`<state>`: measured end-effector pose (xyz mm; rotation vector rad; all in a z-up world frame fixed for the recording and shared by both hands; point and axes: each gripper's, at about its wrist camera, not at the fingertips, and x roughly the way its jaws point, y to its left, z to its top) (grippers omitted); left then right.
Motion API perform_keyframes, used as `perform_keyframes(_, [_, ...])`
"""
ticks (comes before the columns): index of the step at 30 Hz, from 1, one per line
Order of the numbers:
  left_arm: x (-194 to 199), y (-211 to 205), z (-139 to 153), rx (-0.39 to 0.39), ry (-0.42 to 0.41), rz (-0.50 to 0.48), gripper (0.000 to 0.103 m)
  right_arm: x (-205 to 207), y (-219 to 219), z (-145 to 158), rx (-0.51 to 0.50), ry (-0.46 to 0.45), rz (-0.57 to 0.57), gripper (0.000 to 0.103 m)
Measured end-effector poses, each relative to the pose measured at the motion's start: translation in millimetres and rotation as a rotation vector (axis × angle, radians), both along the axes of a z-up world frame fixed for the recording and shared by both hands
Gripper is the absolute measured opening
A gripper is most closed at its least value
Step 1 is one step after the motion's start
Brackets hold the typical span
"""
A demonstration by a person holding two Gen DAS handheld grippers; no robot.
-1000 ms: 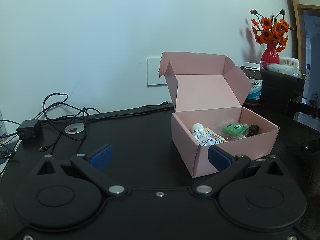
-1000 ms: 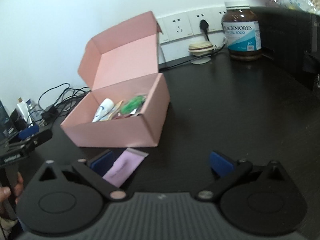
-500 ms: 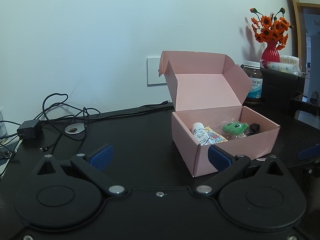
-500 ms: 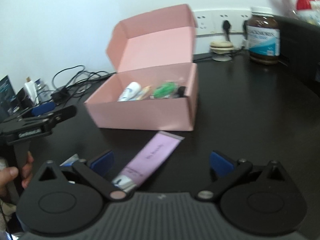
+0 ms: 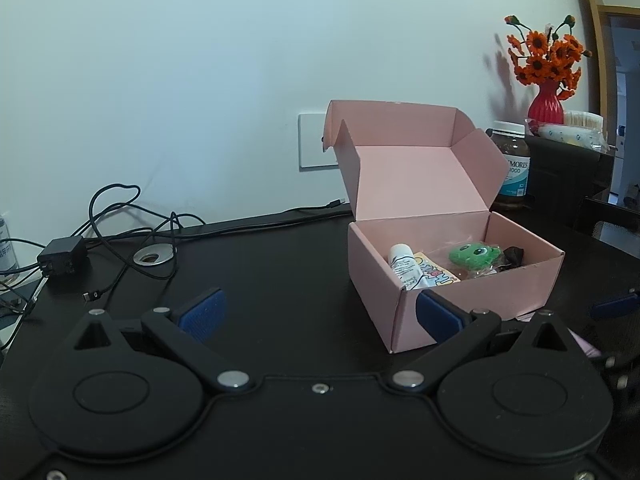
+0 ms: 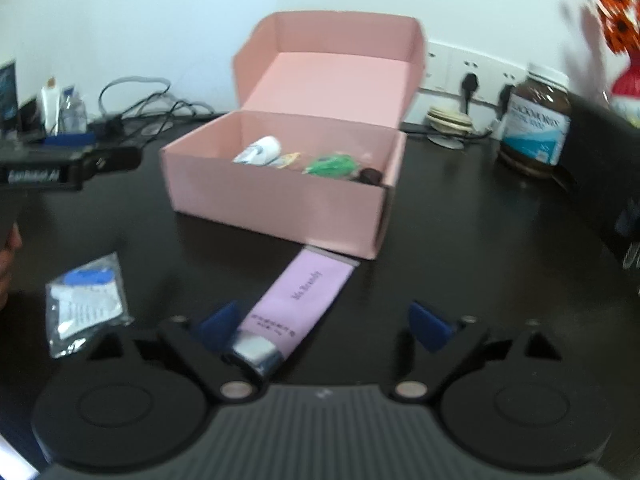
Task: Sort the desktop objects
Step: 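Move the right gripper to the lilac Ms.Brandy tube and close on it, then lift the lilac tube and turn it cap-up with the right gripper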
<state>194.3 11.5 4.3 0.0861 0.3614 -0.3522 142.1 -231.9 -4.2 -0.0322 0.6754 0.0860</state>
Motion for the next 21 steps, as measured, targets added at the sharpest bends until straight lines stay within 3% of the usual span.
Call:
perform_keyframes(7, [1, 1, -1, -0.002, 0.01, 0.008, 0.103, 4, -5, 4, 0.006, -0.004, 0.012, 0.049])
perform_keyframes(13, [1, 2, -1, -0.011, 0.012, 0.011, 0.103, 6, -5, 6, -0.01, 0.015, 0.024, 0.047])
perform_keyframes(16, [2, 3, -1, -0.016, 0.02, 0.014, 0.103, 2, -8, 5, -0.007, 0.007, 0.029, 0.034])
perform_keyframes(21, [2, 3, -1, -0.014, 0.019, 0.014, 0.103, -4, -21, 4, 0.03, -0.014, -0.011, 0.033])
